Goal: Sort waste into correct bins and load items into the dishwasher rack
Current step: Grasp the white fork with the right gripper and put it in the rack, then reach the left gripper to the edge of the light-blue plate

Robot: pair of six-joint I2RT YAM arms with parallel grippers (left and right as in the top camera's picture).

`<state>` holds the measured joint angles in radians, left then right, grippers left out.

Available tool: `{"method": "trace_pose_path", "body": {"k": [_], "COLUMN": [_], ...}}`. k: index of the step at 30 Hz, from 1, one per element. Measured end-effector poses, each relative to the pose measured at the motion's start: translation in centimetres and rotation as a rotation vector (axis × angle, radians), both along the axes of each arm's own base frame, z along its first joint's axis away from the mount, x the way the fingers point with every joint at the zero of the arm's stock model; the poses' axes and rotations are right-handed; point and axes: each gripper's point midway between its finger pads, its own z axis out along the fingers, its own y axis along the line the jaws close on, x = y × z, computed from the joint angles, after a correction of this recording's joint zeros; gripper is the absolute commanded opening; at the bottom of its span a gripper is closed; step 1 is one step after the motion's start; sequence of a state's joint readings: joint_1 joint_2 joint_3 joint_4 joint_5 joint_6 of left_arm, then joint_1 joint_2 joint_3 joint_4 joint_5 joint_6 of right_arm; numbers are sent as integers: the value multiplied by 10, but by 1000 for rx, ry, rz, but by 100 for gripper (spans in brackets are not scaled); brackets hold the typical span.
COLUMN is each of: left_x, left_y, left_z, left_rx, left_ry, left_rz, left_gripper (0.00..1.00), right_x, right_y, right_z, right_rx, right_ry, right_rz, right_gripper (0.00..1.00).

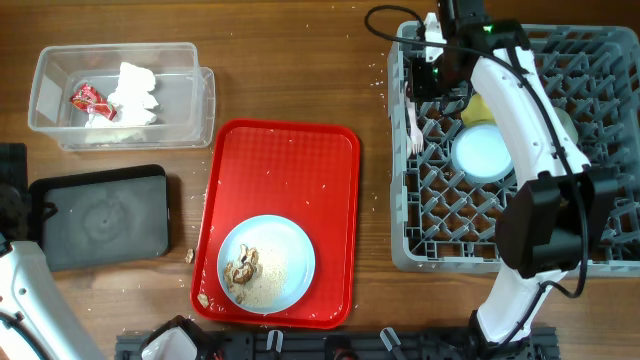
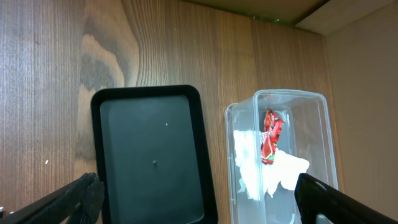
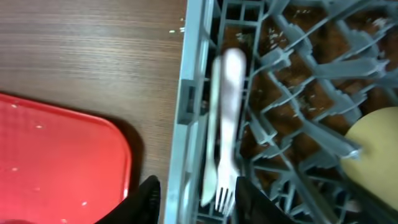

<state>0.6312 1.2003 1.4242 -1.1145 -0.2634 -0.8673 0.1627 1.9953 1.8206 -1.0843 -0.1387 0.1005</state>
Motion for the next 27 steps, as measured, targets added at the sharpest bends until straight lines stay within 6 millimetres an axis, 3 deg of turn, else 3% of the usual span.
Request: {"method": "trace_pose_path", "body": {"k": [3, 4, 8, 10, 12, 13, 15, 16, 18, 20, 23, 24, 25, 27], "left_x": [0, 0, 0, 0, 0, 0, 0, 0, 0, 0, 9, 15, 25, 54], "left_y": [0, 0, 0, 0, 0, 0, 0, 0, 0, 0, 4, -4, -20, -73], "left_z": [0, 0, 0, 0, 0, 0, 0, 0, 0, 0, 8, 5, 0, -6], "left_rx": [0, 0, 0, 0, 0, 0, 0, 0, 0, 0, 16, -32, -116, -293], "left_ry": [0, 0, 0, 0, 0, 0, 0, 0, 0, -1, -60, -90, -130, -186], "left_rz": [0, 0, 0, 0, 0, 0, 0, 0, 0, 0, 10, -19, -80, -344], "left_gripper": [100, 100, 100, 100, 100, 100, 100, 100, 100, 100, 100, 100, 100, 100], "right_x": [-12, -15, -45, -51, -36, -19, -5, 4, 3, -7, -14, -16, -17, -16], "right_y": [8, 13, 72, 81, 53, 17, -23, -59, -124, -171, -192, -197, -200, -201], "right_z": [0, 1, 35, 49, 66, 82, 99, 115, 140, 155, 157, 156, 156, 157], "right_rx": [37, 47, 54, 22, -32, -48, -51, -51, -58, -69, -76, -77, -78, -77], "right_ry": [47, 54, -1, -41, -106, -155, -200, -249, -315, -349, -347, -341, -341, -344], "right_rz": [-9, 2, 154, 152, 30, -87, -210, -314, -498, -630, -691, -705, -716, -718], "right_gripper": [42, 48, 100, 100, 100, 100, 100, 100, 100, 100, 100, 100, 100, 100]}}
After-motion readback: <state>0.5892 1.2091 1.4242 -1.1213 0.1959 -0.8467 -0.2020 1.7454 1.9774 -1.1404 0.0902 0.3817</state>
